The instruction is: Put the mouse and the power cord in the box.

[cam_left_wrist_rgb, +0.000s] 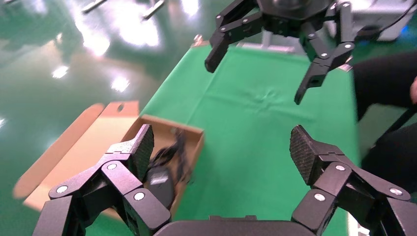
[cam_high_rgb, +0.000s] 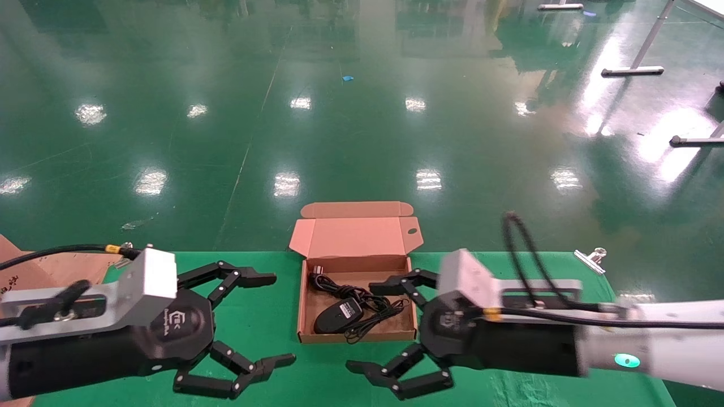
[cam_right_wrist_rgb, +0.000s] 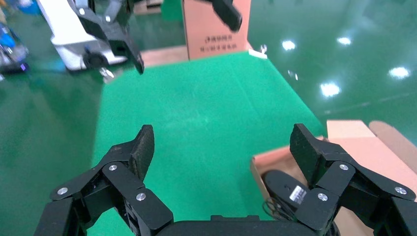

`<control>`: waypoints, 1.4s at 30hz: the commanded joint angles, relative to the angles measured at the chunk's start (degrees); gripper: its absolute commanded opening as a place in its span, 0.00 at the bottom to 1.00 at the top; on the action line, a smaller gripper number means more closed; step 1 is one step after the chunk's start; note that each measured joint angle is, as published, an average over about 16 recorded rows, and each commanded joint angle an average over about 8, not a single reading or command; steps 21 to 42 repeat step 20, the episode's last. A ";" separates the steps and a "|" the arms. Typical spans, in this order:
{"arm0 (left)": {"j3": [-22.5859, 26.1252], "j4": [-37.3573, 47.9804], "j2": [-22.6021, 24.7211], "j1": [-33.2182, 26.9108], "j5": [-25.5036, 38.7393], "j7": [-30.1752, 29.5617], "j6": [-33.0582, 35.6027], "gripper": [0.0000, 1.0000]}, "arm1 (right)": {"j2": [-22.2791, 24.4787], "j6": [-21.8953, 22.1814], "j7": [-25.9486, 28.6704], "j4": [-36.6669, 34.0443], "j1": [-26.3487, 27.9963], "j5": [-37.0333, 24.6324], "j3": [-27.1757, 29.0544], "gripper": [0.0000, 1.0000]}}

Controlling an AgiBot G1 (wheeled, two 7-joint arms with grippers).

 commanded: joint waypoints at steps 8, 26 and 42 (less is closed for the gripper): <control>-6.66 0.24 0.60 2.23 -6.12 -1.11 8.39 1.00 | 6.55 -7.12 1.65 4.87 -5.52 7.42 9.89 1.00; -13.38 0.48 1.22 4.48 -12.29 -2.23 16.86 1.00 | 13.53 -14.73 3.41 10.06 -11.42 15.33 20.45 1.00; -13.38 0.48 1.22 4.48 -12.29 -2.23 16.86 1.00 | 13.53 -14.73 3.41 10.06 -11.42 15.33 20.45 1.00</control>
